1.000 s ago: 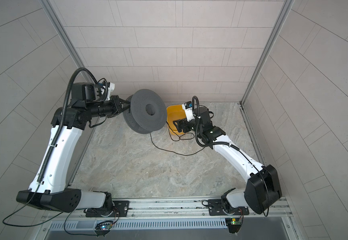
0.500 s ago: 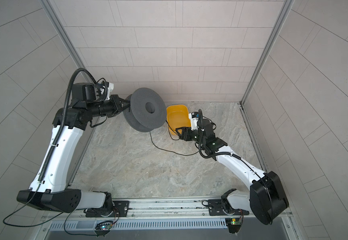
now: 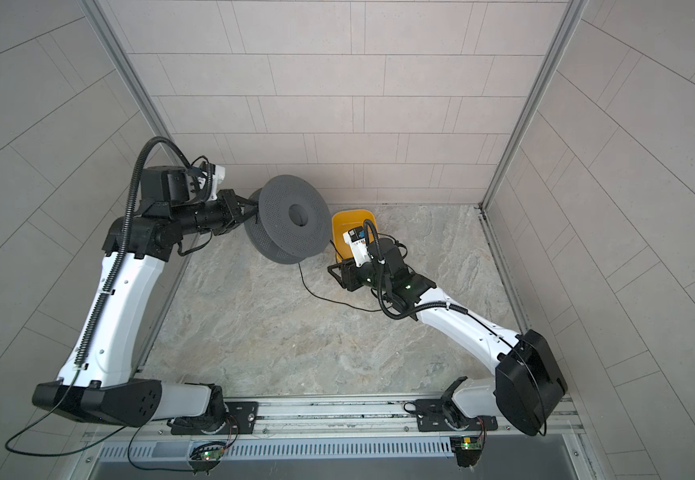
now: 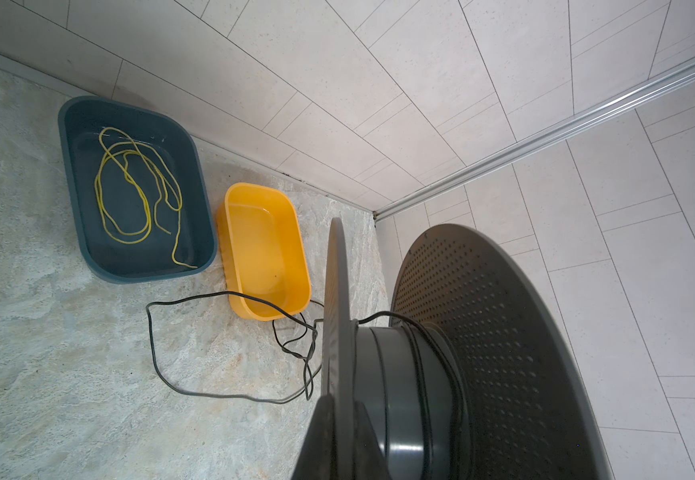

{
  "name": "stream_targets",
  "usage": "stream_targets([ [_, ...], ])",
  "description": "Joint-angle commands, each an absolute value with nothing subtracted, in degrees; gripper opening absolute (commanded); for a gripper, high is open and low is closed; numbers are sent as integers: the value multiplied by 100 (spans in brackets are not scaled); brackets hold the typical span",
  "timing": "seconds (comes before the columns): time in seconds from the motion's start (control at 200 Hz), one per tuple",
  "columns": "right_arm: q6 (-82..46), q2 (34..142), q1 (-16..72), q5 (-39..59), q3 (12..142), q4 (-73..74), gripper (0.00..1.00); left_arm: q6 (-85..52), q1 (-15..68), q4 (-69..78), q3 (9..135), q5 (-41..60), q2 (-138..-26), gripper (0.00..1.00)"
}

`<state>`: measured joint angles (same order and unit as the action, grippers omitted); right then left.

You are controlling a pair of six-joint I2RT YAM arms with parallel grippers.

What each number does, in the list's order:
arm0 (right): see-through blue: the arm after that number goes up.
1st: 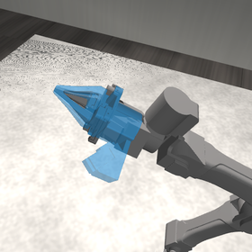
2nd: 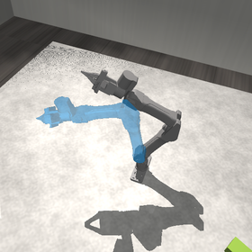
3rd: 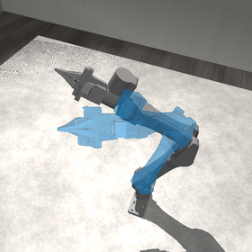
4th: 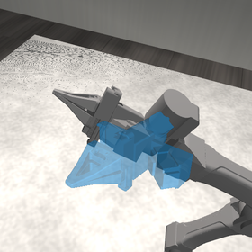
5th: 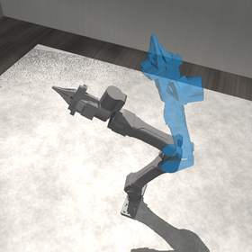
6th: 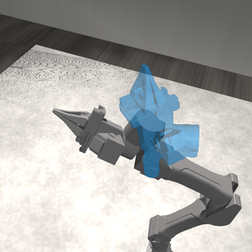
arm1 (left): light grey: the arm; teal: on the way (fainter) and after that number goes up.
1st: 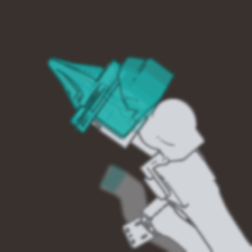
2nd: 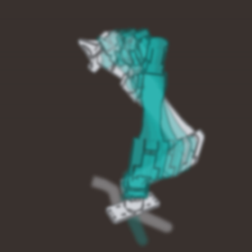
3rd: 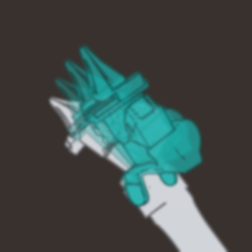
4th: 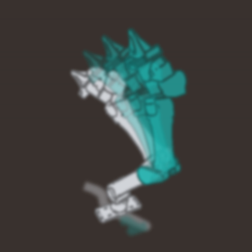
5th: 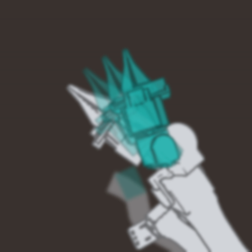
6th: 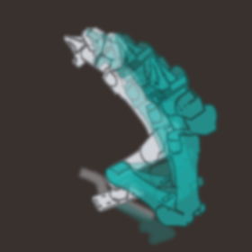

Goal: Wrap the cables

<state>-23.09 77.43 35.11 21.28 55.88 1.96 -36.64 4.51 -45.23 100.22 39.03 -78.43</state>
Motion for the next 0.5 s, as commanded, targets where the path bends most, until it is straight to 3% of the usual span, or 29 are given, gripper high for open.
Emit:
stream_targets([
  [0.0,-2032,8042,3546,1904,5764,-47,50,-3813,407,-4056,10167,4158,-7609,0],
  [0.16,-1837,7830,3543,1735,5734,-111,50,-3875,370,-4034,10234,4309,-7589,0],
  [0.31,-1661,7518,3417,1749,5920,-471,64,-3974,343,-3971,10239,4380,-7548,0],
  [0.405,-2140,7441,3365,1819,6022,-439,63,-4214,339,-3724,10069,4311,-7460,0],
  [0.495,-2977,7273,3480,1779,5539,600,60,-4787,336,-3166,9720,4281,-7325,0],
])
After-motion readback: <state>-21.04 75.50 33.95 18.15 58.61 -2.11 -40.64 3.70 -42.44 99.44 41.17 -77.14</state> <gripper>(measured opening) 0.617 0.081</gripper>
